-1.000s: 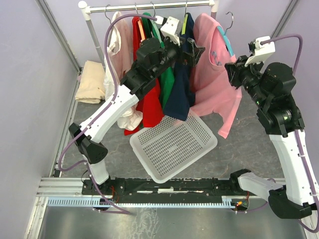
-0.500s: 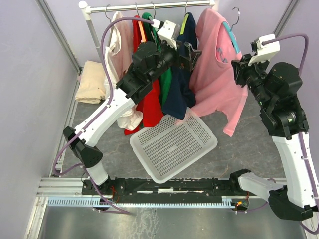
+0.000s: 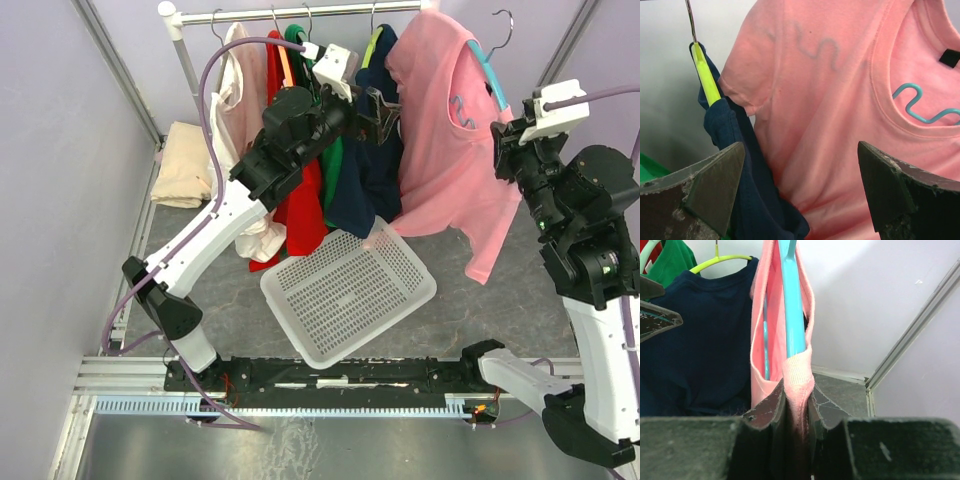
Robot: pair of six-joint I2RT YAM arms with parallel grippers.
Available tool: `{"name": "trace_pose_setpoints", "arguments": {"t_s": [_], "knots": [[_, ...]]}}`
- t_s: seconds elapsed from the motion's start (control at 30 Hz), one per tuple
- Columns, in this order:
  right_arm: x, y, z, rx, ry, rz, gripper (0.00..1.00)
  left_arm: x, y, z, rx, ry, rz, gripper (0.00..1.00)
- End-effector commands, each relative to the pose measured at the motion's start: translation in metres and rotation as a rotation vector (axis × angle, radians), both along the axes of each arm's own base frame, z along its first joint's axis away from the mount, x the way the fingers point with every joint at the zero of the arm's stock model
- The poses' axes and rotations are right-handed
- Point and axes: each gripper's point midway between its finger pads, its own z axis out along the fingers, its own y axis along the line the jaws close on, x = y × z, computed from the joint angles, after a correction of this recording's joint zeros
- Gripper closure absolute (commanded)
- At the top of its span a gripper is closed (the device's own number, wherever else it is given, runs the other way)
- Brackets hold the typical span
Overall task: Remove the t-shirt from the hanger
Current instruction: Pick up the hanger from the clothesline.
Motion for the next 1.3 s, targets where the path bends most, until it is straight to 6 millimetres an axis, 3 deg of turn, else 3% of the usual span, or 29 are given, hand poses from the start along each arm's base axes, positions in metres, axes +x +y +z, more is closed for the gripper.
{"name": "trace_pose_setpoints", "arguments": {"t_s": [0.0,0.2,0.63,0.93,1.27], "knots": [[-0.037,-0.020,0.086,0.067,-0.293,-0.049,0.99,-0.012,0.017,0.029,-0.018,-0.079,0.022,0.00],[-0.040,-0.013,0.086,0.064,-0.286,-0.006,0.99,-0.014,0.017,0.030,-0.022,-0.080,0.019,0.00],[-0.013,0.032,0.041,0.123,-0.147,0.184,0.99,-0.009,-0.007,0.046,-0.060,-0.112,-0.048,0.00],[-0.007,0.041,0.017,0.138,-0.095,0.220,0.99,-0.001,-0.028,0.050,-0.096,-0.124,-0.059,0.00],[-0.002,0.052,0.001,0.157,-0.052,0.267,0.99,0.012,-0.031,0.046,-0.106,-0.124,0.008,0.02]]}}
